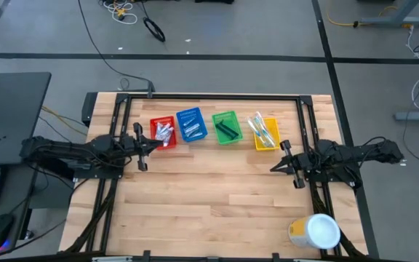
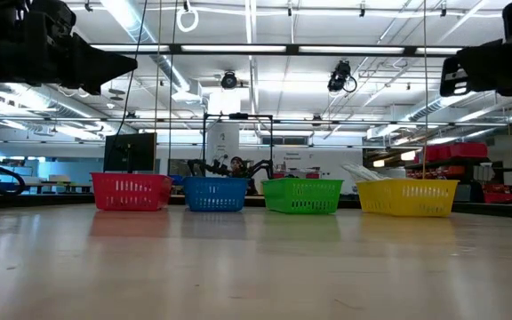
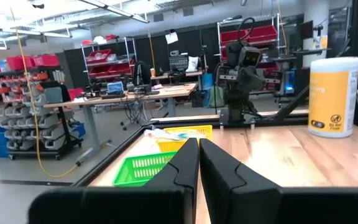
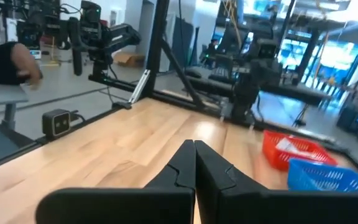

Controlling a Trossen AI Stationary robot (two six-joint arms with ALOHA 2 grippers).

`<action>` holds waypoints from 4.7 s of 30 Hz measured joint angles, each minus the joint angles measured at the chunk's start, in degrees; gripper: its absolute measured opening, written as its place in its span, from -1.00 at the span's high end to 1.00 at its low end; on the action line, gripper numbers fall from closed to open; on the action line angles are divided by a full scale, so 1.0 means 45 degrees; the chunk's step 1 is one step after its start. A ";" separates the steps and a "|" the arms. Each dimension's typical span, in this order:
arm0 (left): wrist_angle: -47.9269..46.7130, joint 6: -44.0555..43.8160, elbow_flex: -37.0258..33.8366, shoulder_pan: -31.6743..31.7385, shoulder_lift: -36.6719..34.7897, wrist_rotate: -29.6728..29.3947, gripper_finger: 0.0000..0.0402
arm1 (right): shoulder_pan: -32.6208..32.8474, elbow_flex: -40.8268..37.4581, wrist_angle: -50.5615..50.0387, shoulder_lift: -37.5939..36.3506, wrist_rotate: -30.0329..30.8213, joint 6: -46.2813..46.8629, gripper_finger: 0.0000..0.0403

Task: Pick & Place Travel size toiletries
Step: Return to Home Position

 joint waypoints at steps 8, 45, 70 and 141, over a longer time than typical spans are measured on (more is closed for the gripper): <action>-0.0002 0.0389 -0.0005 0.0000 0.0000 0.0000 0.90 | -0.0201 0.0000 -0.0916 0.0097 0.0142 0.2208 1.00; 0.0000 0.0380 -0.0015 0.0000 0.0000 0.0000 0.88 | -0.0201 0.0000 -0.0919 0.0102 0.0359 0.2601 1.00; -0.0001 0.0379 -0.0015 0.0000 0.0000 0.0000 0.88 | -0.0201 0.0000 -0.0919 0.0107 0.0359 0.2598 1.00; -0.0002 0.0379 -0.0016 -0.0087 0.0005 0.0107 0.88 | -0.0200 0.0005 -0.0919 0.0107 0.0358 0.2602 1.00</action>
